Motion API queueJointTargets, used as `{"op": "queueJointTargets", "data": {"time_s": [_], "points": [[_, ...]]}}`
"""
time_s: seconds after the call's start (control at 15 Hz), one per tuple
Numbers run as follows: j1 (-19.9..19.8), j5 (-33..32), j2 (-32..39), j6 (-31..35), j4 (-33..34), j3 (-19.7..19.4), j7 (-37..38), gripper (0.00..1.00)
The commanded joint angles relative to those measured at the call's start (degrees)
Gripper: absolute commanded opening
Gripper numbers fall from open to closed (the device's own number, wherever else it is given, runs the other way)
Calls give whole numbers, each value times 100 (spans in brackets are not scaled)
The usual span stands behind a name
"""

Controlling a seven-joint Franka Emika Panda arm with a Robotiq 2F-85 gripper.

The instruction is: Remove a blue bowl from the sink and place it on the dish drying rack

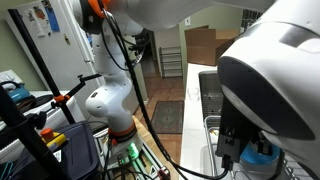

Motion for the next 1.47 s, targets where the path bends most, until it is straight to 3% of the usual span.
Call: {"op": "queueJointTargets", "data": {"time_s": [0.0,0.33,0.8,1.0,1.4], "points": [[-303,-60,29,-139,186,237,15,100],[-253,-564,-383,110,276,347,573,100],[164,-2245,-1378,1507,174,713,2130,100],[365,-3296,-1811,1971,116,918,2827,100],[871,-5617,-2626,1823,37,1357,3352,100]]}}
